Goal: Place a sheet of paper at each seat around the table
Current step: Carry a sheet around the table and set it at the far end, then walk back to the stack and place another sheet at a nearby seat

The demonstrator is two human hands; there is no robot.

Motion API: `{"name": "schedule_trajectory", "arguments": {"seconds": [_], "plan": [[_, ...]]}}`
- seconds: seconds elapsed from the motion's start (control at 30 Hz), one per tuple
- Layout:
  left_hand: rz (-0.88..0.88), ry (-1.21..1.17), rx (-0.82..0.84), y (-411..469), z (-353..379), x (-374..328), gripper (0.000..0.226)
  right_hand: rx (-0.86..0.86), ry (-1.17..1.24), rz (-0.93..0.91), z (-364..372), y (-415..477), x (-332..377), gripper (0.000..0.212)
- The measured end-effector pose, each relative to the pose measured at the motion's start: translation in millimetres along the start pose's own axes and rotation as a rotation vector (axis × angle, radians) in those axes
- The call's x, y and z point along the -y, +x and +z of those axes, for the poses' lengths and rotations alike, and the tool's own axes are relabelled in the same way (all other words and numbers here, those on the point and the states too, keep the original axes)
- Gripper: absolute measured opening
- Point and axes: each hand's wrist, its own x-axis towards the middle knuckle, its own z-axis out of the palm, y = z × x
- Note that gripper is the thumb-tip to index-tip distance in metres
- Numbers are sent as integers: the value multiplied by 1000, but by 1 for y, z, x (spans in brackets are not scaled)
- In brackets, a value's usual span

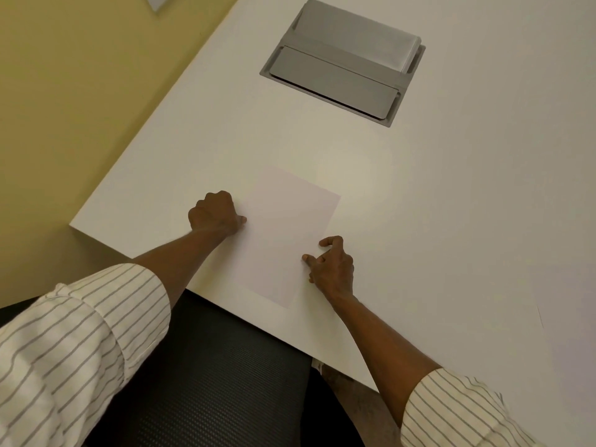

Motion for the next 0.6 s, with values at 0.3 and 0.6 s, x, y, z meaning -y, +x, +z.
{"name": "schedule_trajectory", "arguments": {"seconds": [0.3, 0.6], "plan": [[124, -78, 165, -58, -36, -11, 52, 78, -111, 15, -49, -32, 0, 15], [486, -107, 258, -150, -53, -59, 44, 233, -66, -43, -118, -82, -3, 17]]}}
